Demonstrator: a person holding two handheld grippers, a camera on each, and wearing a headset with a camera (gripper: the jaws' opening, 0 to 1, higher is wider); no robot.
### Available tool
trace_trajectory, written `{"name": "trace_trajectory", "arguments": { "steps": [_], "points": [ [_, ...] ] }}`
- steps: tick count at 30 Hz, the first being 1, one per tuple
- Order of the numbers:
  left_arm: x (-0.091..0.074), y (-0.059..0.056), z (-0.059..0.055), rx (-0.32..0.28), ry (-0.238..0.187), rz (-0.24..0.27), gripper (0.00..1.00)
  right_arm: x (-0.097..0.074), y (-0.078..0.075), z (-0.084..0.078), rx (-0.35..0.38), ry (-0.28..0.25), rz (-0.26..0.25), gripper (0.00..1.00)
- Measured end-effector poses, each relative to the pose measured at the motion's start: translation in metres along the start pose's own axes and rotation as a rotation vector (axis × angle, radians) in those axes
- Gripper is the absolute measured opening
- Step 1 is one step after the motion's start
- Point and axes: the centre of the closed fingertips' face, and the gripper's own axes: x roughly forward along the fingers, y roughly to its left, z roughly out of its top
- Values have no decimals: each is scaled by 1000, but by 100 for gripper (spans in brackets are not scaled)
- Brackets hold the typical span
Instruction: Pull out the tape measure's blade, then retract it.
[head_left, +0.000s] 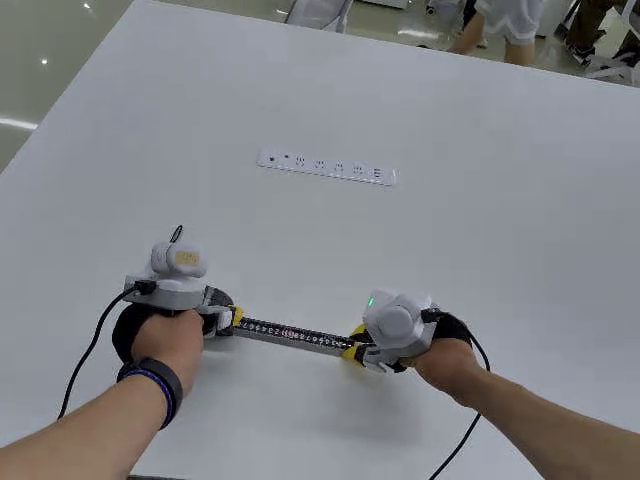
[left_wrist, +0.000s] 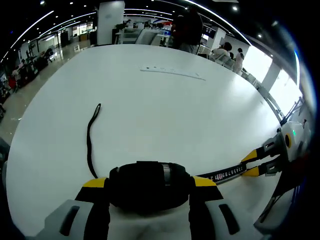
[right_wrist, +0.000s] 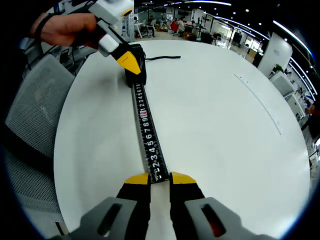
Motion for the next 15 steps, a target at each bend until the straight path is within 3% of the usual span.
{"name": "trace_trajectory", "arguments": {
  "steps": [15],
  "points": [
    [-3,0,0,0,-6,-1,61,-12,-6,-17,-1,17,-5,13]
  ]
}}
